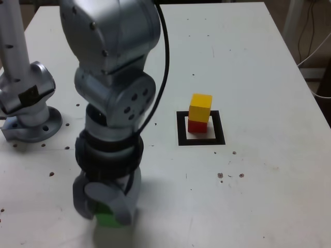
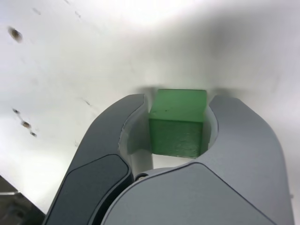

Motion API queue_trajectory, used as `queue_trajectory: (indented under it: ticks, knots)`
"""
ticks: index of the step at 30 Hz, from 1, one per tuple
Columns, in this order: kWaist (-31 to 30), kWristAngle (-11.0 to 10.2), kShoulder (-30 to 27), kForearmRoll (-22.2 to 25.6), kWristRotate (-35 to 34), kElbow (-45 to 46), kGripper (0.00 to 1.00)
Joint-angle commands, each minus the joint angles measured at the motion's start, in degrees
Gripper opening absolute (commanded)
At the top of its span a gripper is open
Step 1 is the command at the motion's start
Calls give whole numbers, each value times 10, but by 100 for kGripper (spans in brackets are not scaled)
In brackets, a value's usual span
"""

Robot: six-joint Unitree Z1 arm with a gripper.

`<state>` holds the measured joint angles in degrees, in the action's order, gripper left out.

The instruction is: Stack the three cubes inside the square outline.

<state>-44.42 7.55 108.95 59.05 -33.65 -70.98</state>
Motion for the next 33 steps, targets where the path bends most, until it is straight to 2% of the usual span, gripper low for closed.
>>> queue_trajectory:
  ticks: [1,8,14,17,22,28,33]
  knots:
    - [8,-20,-22,28,3,-7,14]
    - [77,-67,-65,147,78,-50,14]
    - [148,-105,-65,236,168,-140,14]
    - [187,-117,-53,278,218,-205,13]
    - [252,-117,-25,330,291,-302,13]
    - [330,-106,-17,335,359,-344,13]
    - [365,-101,0,334,383,-359,13]
